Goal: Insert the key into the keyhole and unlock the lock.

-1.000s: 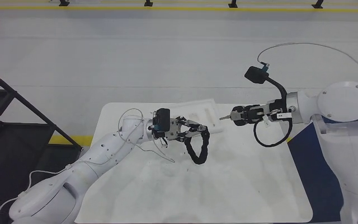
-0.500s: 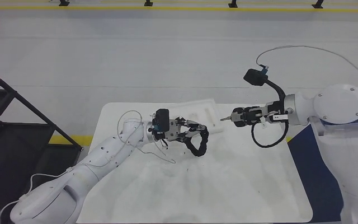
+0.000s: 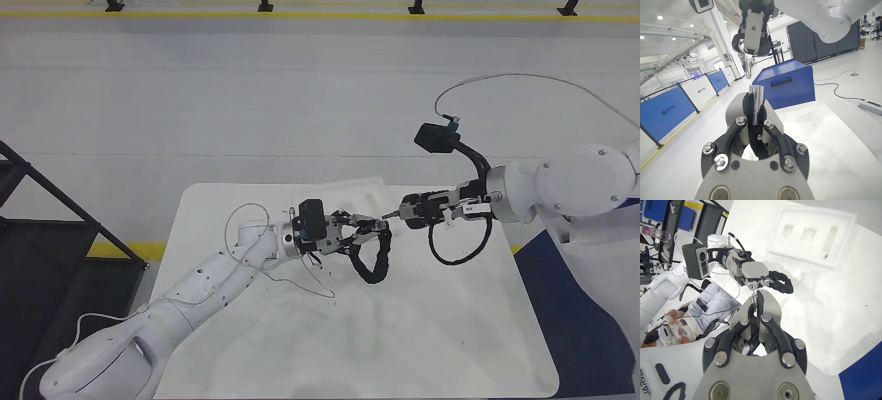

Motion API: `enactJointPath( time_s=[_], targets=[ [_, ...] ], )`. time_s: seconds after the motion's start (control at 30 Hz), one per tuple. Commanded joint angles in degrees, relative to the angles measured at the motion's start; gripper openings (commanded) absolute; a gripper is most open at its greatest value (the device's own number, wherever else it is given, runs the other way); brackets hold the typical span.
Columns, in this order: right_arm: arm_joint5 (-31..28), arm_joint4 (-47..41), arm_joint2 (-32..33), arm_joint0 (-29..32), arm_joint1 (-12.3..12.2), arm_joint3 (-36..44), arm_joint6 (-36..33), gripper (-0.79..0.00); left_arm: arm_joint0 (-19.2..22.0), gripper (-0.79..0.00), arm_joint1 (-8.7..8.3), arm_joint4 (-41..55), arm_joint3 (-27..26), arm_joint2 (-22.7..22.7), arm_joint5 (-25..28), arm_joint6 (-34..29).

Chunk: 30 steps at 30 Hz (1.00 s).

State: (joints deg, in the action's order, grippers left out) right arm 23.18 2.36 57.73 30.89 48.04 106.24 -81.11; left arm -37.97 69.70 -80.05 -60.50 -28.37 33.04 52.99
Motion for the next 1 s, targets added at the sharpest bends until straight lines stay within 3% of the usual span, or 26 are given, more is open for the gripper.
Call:
enactJointPath(
  time_s=[0.0, 0.5, 0.97],
  targets=[
    [1.4, -2.2, -3.1, -2.4, -1.3, -0.2, 1.3, -0.785, 0.0, -0.785, 0.51, -0.7, 0.7, -0.1, -1.4, 0.9],
    [9.8, -18.4, -25.6, -20.9, -8.8, 0.0, 9.7, -0.785, -0.8, -0.785, 1.96, -4.6, 1.7, -2.1, -4.7, 2.5],
    [16.0, -29.0, -39.1, -33.3, -11.7, 1.0, 16.0, -0.785, -2.0, -0.785, 2.44, -6.9, 0.5, -4.2, -3.7, 2.0]
  ],
)
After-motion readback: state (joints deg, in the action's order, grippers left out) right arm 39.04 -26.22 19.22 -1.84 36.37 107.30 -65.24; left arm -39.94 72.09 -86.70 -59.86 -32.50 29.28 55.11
